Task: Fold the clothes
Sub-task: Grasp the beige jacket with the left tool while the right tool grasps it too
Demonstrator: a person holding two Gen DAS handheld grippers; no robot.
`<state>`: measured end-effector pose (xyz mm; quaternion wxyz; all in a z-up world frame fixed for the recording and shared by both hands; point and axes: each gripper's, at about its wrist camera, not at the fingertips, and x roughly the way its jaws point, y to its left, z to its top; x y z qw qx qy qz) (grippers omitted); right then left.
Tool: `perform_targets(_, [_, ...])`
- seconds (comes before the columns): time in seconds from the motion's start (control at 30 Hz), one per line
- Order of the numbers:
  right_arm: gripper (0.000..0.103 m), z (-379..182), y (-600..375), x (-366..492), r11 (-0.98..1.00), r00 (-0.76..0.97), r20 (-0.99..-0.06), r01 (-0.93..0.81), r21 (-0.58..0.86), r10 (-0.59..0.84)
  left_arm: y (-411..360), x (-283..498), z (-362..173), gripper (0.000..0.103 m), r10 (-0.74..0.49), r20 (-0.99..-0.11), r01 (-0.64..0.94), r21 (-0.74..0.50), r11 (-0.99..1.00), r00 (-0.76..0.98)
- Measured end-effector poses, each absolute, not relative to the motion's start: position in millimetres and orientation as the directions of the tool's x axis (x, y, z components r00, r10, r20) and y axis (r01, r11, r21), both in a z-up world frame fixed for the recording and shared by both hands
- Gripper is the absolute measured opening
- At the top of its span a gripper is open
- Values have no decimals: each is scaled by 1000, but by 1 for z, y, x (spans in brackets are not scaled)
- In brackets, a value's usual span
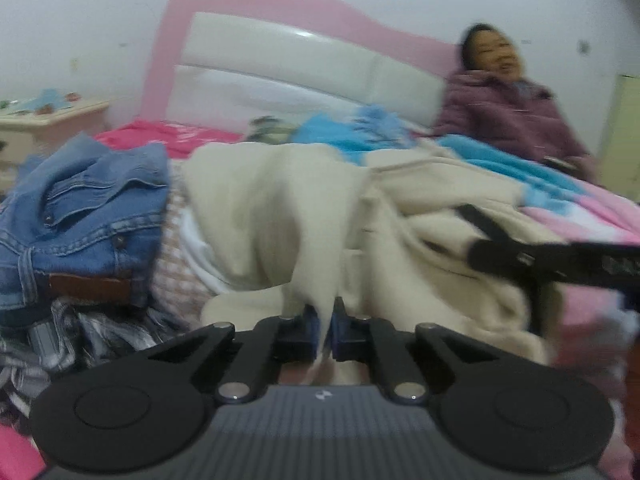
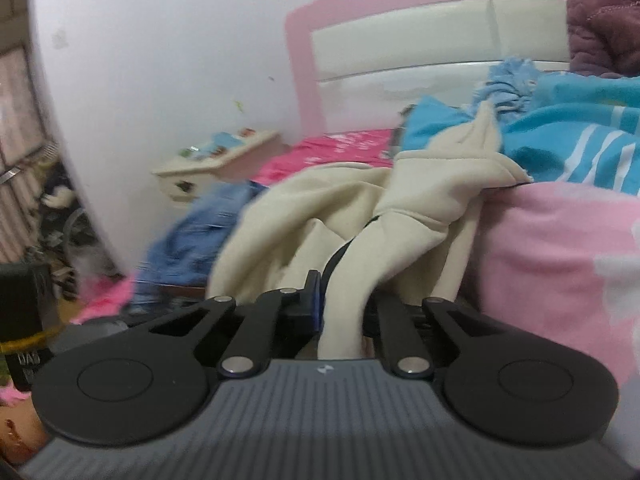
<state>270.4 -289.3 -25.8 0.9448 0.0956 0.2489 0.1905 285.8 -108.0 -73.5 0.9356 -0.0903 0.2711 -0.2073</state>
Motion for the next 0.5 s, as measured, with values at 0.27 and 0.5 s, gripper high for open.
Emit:
perform_targets(0.27, [6,-23,-264,210,829,735,-399,-413,377,548,-100,219,-73,6,-599,-442,451,-401,798,667])
perform_targets(0.5, [6,-25,-246,129,761,687,-362,-455,463,630,-83,137,-79,5,-686,-405,468,-517,717,604])
